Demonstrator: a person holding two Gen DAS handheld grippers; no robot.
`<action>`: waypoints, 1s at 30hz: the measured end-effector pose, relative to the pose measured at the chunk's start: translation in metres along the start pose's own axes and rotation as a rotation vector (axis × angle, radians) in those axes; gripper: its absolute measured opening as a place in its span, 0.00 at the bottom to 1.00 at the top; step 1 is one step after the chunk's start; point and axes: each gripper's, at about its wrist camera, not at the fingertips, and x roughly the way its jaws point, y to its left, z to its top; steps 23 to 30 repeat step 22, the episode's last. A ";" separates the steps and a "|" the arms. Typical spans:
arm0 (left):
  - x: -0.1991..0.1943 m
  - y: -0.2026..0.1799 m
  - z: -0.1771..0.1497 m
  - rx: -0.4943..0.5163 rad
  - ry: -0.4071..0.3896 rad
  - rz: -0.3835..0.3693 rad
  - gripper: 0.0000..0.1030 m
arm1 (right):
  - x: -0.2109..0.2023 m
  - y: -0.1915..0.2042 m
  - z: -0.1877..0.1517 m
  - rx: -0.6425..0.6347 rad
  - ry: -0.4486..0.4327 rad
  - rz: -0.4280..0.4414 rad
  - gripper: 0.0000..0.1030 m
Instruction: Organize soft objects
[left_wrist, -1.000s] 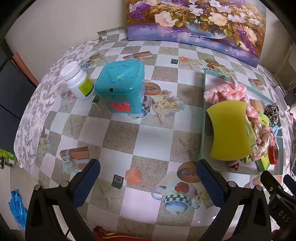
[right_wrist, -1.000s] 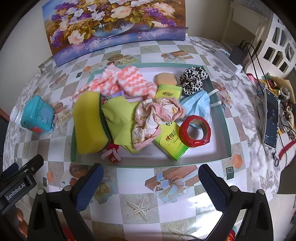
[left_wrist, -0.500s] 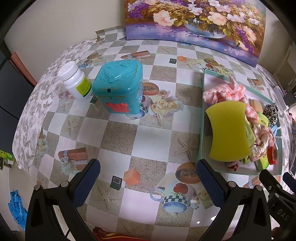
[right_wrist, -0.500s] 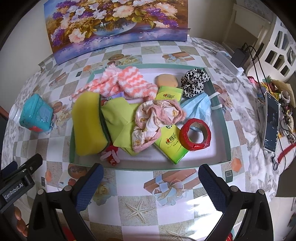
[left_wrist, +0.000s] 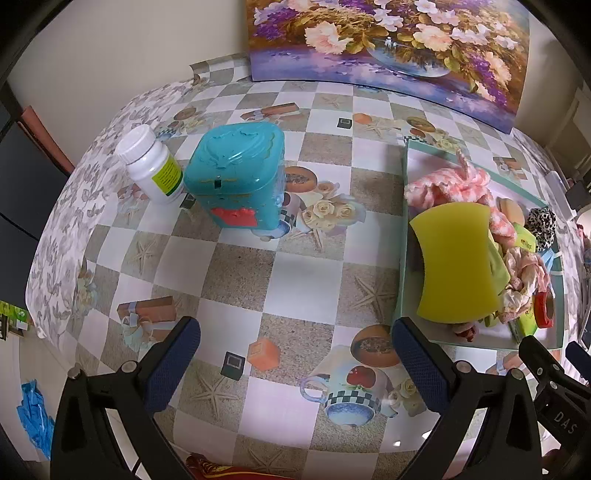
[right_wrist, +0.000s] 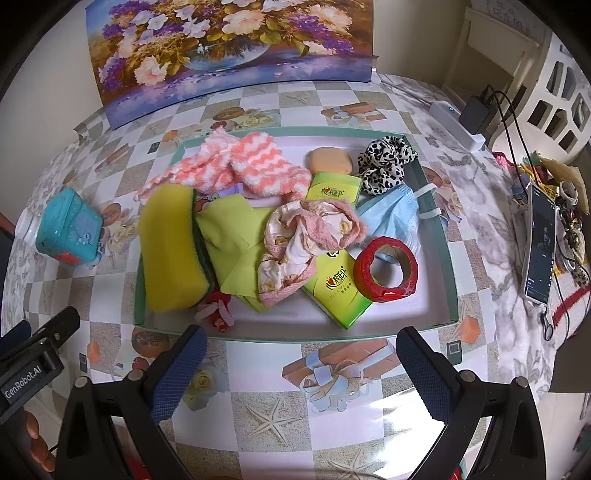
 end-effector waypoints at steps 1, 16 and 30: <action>0.000 0.000 0.000 0.000 0.001 0.000 1.00 | 0.000 0.000 0.000 0.000 0.000 0.000 1.00; -0.002 0.001 0.000 -0.009 -0.015 0.017 1.00 | 0.000 0.000 0.000 0.002 0.002 -0.001 1.00; -0.005 0.001 0.001 -0.007 -0.029 0.005 1.00 | 0.002 -0.003 -0.001 0.002 0.003 -0.002 1.00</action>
